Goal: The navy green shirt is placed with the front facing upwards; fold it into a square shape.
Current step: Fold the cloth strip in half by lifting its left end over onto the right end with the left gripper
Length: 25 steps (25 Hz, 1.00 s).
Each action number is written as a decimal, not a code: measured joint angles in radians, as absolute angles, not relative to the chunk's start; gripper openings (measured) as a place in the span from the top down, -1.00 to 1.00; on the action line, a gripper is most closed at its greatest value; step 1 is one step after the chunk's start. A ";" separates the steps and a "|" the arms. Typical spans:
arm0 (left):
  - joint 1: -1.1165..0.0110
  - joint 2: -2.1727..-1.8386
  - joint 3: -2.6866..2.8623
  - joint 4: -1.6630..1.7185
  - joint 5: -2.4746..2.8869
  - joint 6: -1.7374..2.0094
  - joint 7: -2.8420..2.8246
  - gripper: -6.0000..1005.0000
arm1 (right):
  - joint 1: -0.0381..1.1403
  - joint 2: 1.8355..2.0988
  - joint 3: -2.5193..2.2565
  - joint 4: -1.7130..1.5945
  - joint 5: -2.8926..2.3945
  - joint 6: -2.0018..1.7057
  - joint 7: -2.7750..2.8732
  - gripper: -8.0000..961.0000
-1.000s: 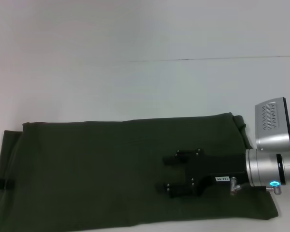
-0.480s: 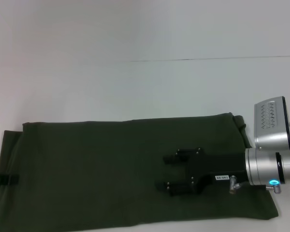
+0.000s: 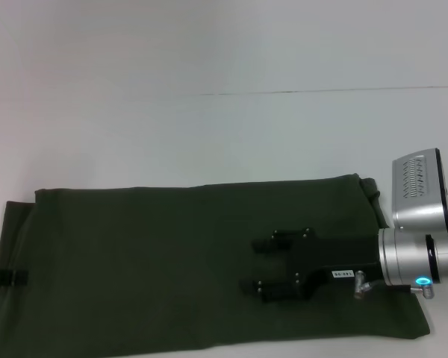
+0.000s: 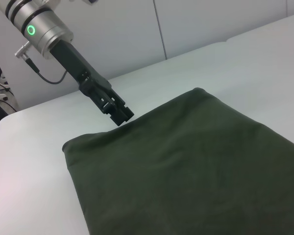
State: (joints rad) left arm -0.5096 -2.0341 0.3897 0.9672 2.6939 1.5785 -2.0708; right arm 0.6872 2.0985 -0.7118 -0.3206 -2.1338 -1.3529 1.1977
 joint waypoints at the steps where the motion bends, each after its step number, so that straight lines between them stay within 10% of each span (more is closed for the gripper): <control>1: -0.511 -2.033 0.389 0.965 2.696 1.582 -2.079 -0.67 | 0.687 2.098 -0.712 -0.321 -2.134 -1.353 1.198 -0.74; 25: -0.591 -1.970 0.336 0.895 2.787 1.619 -2.353 -0.66 | 0.684 2.098 -0.712 -0.311 -2.134 -1.354 1.201 -0.74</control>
